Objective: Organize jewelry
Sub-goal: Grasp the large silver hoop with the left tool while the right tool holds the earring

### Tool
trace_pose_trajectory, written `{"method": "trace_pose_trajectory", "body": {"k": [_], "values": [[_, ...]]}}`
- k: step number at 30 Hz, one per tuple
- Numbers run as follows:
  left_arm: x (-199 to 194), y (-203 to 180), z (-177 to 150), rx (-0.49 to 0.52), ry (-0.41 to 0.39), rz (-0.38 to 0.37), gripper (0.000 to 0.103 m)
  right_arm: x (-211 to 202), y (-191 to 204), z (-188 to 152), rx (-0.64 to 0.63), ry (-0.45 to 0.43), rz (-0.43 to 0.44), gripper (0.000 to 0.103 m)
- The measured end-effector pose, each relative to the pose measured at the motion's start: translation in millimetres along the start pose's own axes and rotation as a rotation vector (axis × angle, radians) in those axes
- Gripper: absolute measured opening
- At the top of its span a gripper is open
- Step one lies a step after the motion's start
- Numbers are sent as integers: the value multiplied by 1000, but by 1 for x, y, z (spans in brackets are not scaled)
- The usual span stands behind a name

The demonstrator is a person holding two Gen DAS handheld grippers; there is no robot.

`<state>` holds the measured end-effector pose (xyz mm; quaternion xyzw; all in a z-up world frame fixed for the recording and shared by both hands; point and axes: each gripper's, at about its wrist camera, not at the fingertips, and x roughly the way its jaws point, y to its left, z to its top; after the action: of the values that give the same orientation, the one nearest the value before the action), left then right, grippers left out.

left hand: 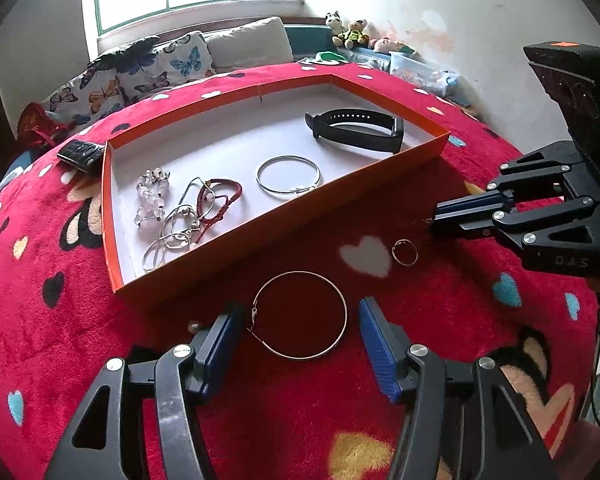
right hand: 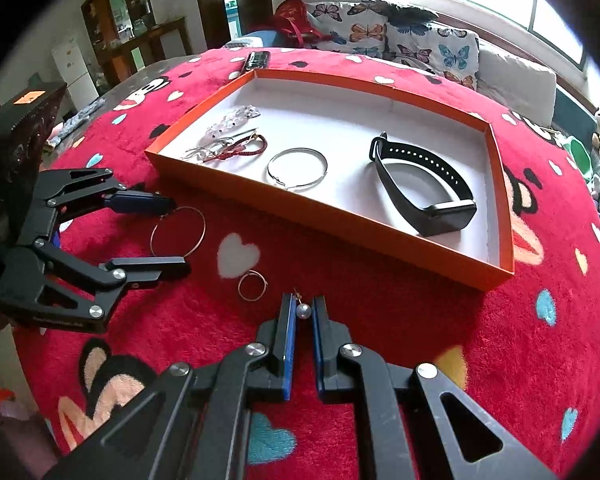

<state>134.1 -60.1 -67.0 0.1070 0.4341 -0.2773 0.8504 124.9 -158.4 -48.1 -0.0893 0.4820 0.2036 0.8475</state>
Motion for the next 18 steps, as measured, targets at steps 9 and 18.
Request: {"method": "trace_pose_trajectory", "body": {"k": [9,18], "values": [[-6,-1,-5,7,-24,5,53,-7,0,-1,9,-12,0,10],[-38,-3,3,1,-90,-17,53,-24,-3,6,27,-44,25,10]]}}
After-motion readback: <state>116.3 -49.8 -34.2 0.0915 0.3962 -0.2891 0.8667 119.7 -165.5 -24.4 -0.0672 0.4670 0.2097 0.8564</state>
